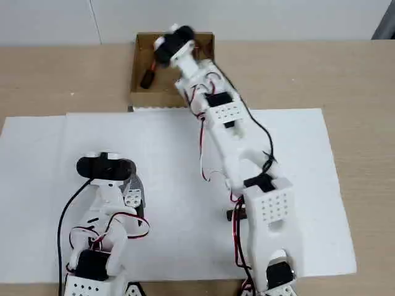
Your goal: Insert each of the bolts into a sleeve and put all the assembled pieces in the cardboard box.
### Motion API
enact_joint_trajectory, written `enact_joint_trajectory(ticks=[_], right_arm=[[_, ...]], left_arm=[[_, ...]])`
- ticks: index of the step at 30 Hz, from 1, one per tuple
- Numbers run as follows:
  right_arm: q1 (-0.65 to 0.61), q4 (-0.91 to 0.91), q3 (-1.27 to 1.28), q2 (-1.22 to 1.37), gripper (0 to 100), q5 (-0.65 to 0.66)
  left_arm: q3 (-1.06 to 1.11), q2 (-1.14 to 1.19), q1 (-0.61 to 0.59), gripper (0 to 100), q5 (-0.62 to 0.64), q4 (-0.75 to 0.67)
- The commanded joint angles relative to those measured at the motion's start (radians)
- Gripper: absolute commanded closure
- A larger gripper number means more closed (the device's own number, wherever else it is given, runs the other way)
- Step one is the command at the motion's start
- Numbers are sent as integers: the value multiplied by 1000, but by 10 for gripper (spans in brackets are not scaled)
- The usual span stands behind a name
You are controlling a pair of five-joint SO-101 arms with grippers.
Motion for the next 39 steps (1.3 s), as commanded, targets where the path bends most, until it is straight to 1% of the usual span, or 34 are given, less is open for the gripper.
enact_joint_trajectory(ticks=[1,4,5,10,14,17,20,26,32,39], right_arm=[[-5,-21,-117,15,957,41],[-8,-21,-126,42,876,41],[-10,-21,-126,47,868,41],[-10,-21,-126,51,906,40],[-8,-19,-126,50,908,40],[-8,21,-126,42,908,38],[-5,99,-129,25,908,38],[-4,291,-129,-117,908,34],[-4,519,-129,-240,908,-58],[-2,805,-129,-346,908,-71]], left_arm=[[-4,-9,-6,994,-9,-12],[-4,-9,-6,994,-9,-12],[-4,-9,-6,994,-9,-12],[-4,-9,-6,994,-9,-12],[-4,-9,-6,994,-9,-12],[-4,-9,-8,994,-9,-12],[-4,-9,-8,994,-9,-12],[-4,-9,-8,994,-9,-12],[-4,-9,-8,994,-9,-12],[-4,-9,-8,994,-9,-9]])
